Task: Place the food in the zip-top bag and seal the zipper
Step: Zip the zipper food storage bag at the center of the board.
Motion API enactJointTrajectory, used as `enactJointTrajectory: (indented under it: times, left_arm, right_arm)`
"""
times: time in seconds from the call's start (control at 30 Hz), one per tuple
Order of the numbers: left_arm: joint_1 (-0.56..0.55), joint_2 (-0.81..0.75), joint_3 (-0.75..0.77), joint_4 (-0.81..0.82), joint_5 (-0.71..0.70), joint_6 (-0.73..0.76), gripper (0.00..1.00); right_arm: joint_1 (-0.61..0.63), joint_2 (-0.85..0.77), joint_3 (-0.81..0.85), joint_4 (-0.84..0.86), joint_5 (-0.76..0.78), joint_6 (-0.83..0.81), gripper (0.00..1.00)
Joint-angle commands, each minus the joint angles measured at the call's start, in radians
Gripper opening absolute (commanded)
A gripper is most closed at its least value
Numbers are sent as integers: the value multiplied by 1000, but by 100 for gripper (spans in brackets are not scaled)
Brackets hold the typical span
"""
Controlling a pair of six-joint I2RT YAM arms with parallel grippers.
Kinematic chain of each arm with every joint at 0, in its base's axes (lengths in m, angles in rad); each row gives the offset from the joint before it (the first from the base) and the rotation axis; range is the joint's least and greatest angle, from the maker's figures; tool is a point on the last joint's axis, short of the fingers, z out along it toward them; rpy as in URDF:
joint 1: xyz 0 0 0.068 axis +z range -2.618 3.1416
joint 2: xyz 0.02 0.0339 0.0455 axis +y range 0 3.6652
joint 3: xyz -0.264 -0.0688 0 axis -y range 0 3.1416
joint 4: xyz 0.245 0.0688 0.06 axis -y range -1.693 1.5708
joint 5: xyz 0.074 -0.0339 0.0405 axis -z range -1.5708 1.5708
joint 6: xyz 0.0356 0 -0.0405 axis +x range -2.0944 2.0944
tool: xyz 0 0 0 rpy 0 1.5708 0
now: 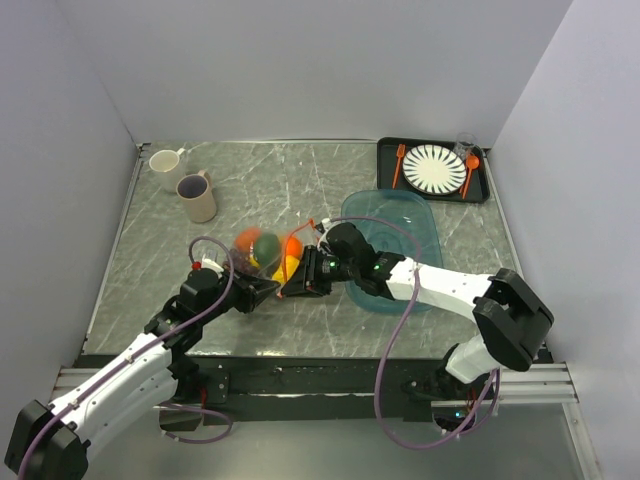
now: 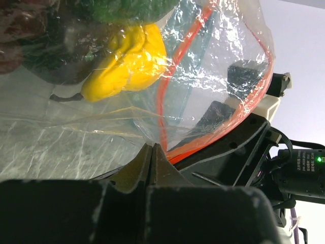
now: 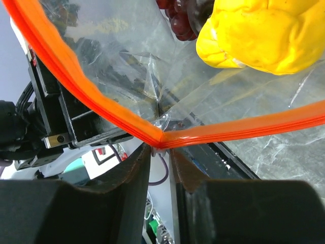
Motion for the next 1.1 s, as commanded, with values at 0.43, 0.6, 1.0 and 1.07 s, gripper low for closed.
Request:
enactJointTrajectory:
  times: [0.43, 0.6, 1.0, 1.07]
  left_arm:
    - [1, -43, -27, 67, 24, -32, 28]
    - [0, -99, -53, 55, 23, -63, 40]
    - [0, -90, -68, 81, 21, -89, 13]
    - [0, -84, -65, 81, 24, -84, 6]
  right_arm:
    - [-1, -22, 4, 109, 5, 36, 5]
    - [-11, -33, -4, 132, 16, 45, 4]
    - [-11, -24, -7, 156, -4, 60, 4]
    - [-11, -22, -5, 152, 1, 59, 4]
